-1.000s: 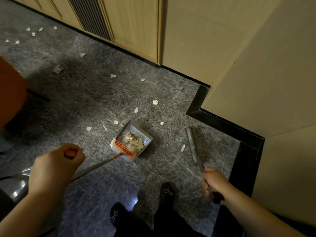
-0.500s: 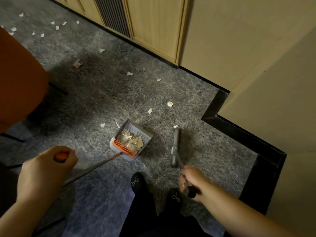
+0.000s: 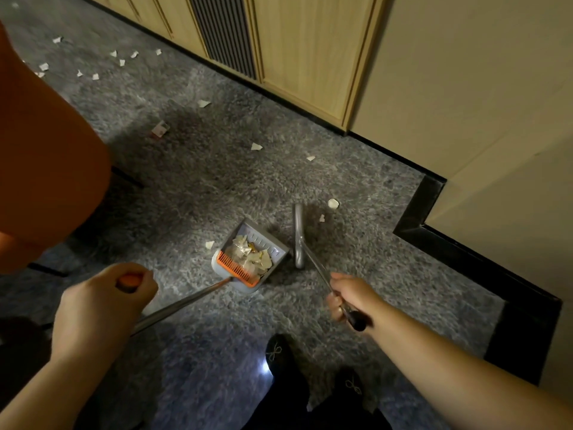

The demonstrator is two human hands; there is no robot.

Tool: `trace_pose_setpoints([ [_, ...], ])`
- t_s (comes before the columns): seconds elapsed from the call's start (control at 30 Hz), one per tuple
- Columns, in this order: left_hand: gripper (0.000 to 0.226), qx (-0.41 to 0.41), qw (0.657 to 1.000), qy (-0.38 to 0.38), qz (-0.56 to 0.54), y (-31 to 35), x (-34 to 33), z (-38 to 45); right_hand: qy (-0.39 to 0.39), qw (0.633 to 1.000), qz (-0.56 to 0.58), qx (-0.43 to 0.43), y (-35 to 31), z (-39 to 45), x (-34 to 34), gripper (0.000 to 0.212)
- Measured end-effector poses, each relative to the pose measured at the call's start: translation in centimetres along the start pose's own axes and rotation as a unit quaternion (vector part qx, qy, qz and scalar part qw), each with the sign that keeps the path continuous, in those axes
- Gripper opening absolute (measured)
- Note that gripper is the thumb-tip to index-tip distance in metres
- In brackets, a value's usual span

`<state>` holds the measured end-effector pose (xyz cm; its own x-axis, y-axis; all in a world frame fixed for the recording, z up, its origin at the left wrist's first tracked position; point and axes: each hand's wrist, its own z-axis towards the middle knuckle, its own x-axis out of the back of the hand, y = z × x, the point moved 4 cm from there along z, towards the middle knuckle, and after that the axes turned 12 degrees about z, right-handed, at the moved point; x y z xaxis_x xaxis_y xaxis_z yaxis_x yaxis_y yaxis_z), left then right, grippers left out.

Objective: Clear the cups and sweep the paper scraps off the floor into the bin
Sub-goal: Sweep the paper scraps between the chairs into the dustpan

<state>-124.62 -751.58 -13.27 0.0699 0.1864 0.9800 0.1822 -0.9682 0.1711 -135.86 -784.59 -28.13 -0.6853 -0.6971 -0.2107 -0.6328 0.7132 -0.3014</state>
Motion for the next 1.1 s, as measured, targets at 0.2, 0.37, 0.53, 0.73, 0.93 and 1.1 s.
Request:
trace_pose_setpoints([
  [0.2,0.011,-0.016,1.000,-0.015,-0.009,-1.5,0.6,4.3,0.041,0.993,-0.080,0.071,-1.6,-0.9,-0.6,0.043],
  [0.37,0.016,-0.021,0.999,-0.009,-0.022,-1.2,0.9,6.0,0.083,0.983,-0.119,0.112,-4.3,0.1,0.0,0.045],
  [0.53,0.017,-0.027,0.999,-0.012,-0.043,-1.5,0.1,7.5,0.106,0.981,-0.116,0.117,-8.8,2.1,0.6,0.045],
  [0.73,0.016,-0.011,0.994,-0.037,-0.102,-0.5,0.4,8.2,0.139,0.950,-0.262,0.097,-16.1,7.7,0.8,0.035],
  [0.93,0.014,0.073,0.991,-0.030,-0.108,0.1,-0.4,8.2,0.096,0.921,-0.376,0.045,-18.3,10.9,-2.8,0.019],
  [1.1,0.031,0.147,0.983,0.011,-0.109,0.4,-0.4,7.5,0.034,0.888,-0.456,0.040,-16.8,10.1,-7.2,0.033],
])
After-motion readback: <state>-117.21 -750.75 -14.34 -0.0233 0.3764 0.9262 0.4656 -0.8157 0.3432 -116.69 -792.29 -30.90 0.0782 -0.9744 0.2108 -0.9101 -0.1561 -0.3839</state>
